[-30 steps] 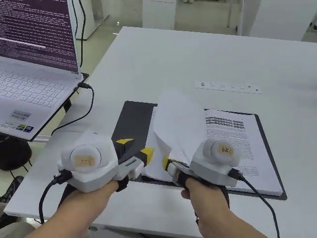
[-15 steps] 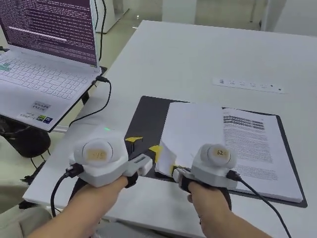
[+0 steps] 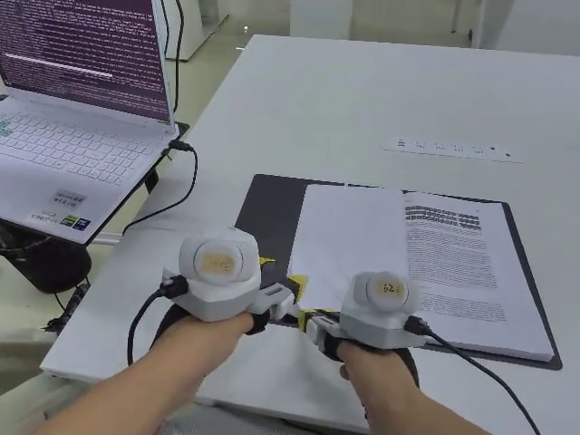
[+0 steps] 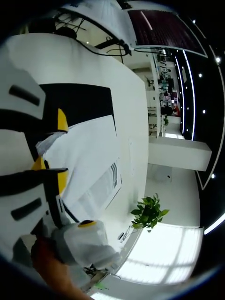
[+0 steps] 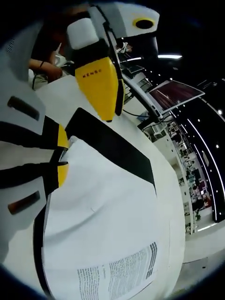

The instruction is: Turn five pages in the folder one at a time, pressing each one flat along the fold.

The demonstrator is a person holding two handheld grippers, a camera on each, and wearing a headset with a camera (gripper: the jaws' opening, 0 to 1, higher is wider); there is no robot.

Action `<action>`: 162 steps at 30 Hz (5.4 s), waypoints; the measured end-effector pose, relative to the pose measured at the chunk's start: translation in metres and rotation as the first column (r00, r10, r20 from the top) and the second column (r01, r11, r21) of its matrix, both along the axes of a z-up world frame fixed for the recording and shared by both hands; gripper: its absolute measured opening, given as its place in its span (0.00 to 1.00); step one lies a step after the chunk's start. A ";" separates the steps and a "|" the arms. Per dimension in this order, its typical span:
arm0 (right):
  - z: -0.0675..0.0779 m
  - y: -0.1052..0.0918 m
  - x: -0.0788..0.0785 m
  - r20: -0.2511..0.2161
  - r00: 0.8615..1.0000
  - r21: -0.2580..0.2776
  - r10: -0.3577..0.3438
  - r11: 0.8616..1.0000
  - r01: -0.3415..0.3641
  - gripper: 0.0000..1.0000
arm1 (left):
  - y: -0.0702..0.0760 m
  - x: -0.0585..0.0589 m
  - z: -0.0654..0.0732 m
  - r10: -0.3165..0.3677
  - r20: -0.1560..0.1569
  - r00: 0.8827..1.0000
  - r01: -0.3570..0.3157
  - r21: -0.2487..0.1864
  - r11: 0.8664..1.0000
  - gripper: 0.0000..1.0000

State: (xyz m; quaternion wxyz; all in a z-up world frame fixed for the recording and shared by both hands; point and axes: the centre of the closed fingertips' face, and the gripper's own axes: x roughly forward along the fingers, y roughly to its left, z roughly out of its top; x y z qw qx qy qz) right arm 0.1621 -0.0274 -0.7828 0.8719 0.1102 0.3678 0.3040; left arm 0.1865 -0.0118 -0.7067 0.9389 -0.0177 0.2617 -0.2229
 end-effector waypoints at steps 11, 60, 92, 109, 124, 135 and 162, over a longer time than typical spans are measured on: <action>0.006 -0.024 -0.006 0.021 0.999 0.016 -0.031 0.999 0.031 0.05 | -0.020 0.010 -0.047 -0.034 -0.104 0.994 0.041 0.065 0.997 0.26; 0.012 -0.134 0.158 0.119 0.951 0.081 -0.284 0.958 0.276 0.00 | -0.016 0.004 -0.085 0.075 -0.028 0.997 -0.071 0.133 0.989 0.23; 0.007 -0.143 0.267 0.160 0.922 0.067 -0.352 0.936 0.346 0.00 | -0.018 0.005 -0.084 0.077 -0.024 0.997 -0.074 0.127 0.989 0.22; 0.000 -0.146 0.290 0.189 0.934 0.002 -0.302 0.952 0.307 0.00 | -0.019 0.008 -0.085 0.083 -0.025 0.996 -0.079 0.124 0.989 0.21; 0.001 -0.145 0.255 0.174 0.946 0.021 -0.273 0.962 0.274 0.00 | -0.019 0.006 -0.084 0.077 -0.016 0.997 -0.074 0.128 0.989 0.21; 0.003 -0.143 0.225 0.157 0.958 0.015 -0.240 0.970 0.241 0.00 | -0.018 0.005 -0.084 0.080 -0.011 0.997 -0.078 0.125 0.989 0.21; 0.014 -0.142 0.153 0.096 0.968 0.057 -0.233 0.972 0.228 0.00 | -0.016 0.005 -0.084 0.079 -0.007 0.997 -0.078 0.123 0.989 0.20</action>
